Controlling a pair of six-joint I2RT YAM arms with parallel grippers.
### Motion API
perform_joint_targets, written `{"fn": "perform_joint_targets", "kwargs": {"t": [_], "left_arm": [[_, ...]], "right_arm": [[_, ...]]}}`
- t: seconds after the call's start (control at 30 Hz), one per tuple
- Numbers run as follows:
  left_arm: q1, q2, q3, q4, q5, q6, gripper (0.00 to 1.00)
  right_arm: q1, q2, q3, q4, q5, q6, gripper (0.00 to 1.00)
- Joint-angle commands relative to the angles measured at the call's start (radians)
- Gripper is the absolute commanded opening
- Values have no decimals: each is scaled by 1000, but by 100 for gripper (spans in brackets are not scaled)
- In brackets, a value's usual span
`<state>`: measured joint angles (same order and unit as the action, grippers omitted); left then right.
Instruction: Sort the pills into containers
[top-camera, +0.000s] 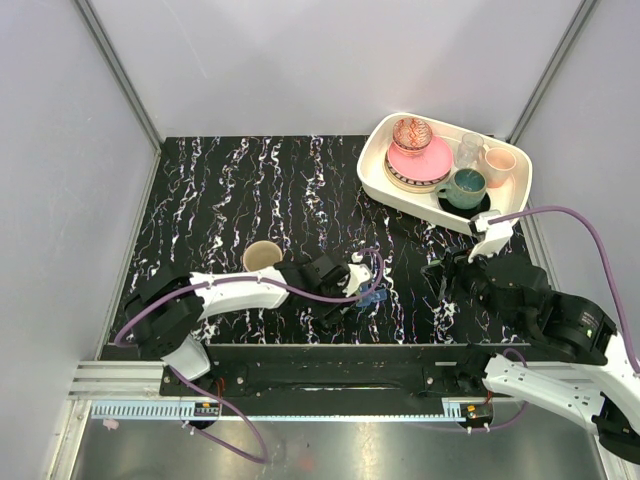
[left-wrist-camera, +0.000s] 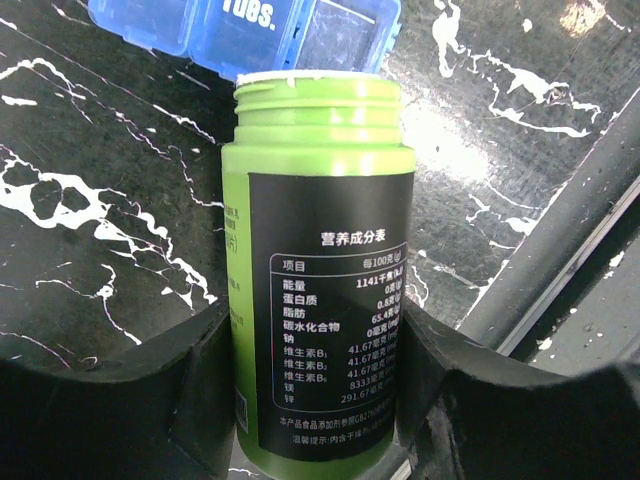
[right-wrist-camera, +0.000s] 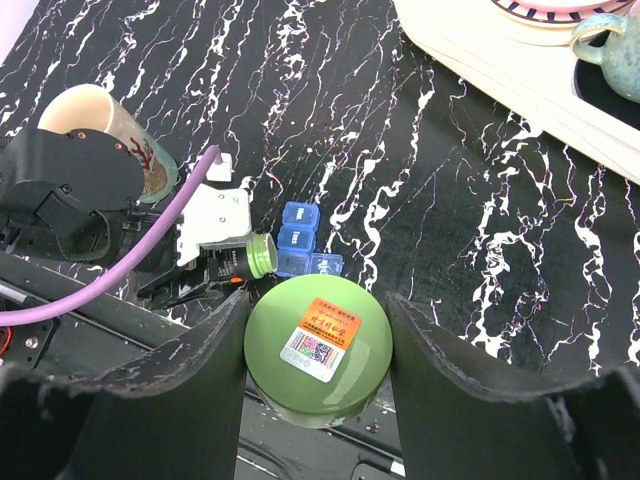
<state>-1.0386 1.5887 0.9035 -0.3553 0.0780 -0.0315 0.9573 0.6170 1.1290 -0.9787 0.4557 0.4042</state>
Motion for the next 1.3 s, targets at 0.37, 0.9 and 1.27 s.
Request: {"fn": "perform_joint_targets", "kwargs": {"t": [0.37,0.9,1.27], "left_arm": [[3,34,112,-69,-9,53,0],[8,76,172,-137,-27,70,0],[12,103,224,-204,-38,91,0]], "right_arm": [[4,-31,5,-6,47,13,0],[4,-86,2,-20,101,53,1],[3,-103,-11,-29,109,61,2]]}}
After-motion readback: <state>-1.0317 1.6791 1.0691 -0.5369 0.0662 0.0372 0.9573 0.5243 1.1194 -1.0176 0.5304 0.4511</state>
